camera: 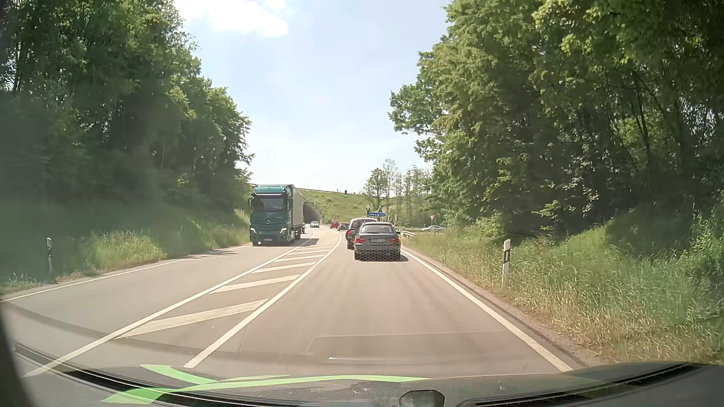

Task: Follow the waypoints while adhering to traffic rules and regulations

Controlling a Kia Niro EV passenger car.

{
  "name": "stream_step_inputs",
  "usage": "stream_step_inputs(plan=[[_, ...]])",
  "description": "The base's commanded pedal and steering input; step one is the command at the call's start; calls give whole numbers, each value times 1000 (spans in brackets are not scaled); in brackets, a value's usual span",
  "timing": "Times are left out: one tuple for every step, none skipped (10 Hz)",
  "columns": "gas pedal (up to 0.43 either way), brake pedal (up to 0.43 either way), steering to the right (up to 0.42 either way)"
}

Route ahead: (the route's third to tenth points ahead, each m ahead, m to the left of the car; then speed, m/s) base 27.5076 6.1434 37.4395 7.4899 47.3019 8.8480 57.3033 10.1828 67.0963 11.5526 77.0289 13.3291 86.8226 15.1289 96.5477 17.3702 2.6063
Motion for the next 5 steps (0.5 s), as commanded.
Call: stream_step_inputs(plan=[[0, 37, -7], [0, 0, -7], [0, 0, -7], [0, 0, -7], [0, 0, -7]])
